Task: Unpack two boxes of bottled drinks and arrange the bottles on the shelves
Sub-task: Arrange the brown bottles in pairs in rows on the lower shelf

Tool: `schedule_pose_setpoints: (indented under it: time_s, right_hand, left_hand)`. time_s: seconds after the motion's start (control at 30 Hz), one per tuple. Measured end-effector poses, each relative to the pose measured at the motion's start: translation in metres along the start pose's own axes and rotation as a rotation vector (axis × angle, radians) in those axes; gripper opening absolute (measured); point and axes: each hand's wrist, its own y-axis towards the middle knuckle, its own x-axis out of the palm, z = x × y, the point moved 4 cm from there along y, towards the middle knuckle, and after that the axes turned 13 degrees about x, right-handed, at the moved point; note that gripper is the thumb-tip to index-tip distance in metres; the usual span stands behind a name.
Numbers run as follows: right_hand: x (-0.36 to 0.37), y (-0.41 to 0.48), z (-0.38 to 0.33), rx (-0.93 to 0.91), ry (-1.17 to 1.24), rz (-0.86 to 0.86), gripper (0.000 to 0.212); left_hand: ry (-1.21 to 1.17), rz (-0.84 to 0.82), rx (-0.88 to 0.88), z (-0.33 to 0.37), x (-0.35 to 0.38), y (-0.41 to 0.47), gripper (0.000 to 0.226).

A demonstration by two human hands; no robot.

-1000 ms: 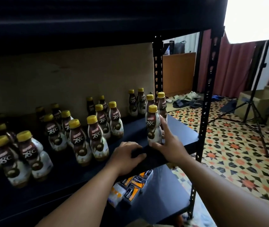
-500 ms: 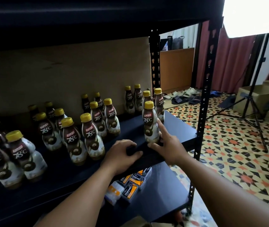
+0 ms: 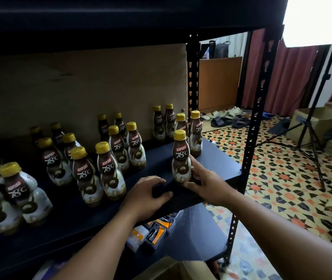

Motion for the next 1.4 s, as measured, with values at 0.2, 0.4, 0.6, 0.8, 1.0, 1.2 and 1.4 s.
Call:
schedule_pose_setpoints:
  time_s: [0.2,0.4,0.6,0.8,1.0,1.2,1.4]
  right_hand:
    - [-0.002,0.004,0.003,-0.033,-0.057,0.018,0.090]
    - [-0.010,0.001,0.004,-0.043,-0.072,-0.026,0.089]
    - [-0.041,0.013,0.027,0.056,-0.421,0.005,0.058]
    - [-0.030,0.016,0.038,0.032,-0.470,0.142,0.057]
    - [-0.023,0.013,0.042,0.018,-0.489,0.271,0.060]
    - [-0.018,0.014,0.045,0.000,-0.518,0.322,0.081]
    - [-0.017,0.016,0.046,-0.003,-0.554,0.346,0.073]
  left_hand:
    - [0.007,-0.003,-0.045,0.001,-0.002,0.000,0.050]
    - [-0.013,0.001,-0.081,0.008,-0.004,-0.001,0.057]
    - [-0.223,-0.031,-0.106,0.016,-0.004,0.016,0.087]
    - [-0.420,0.068,-0.016,0.023,0.020,0.047,0.069]
    - [-0.502,0.194,0.003,0.022,0.025,0.046,0.058]
    - [-0.463,0.216,-0.017,0.015,0.025,0.048,0.055]
    - [-0.447,0.165,-0.030,0.014,0.025,0.049,0.056]
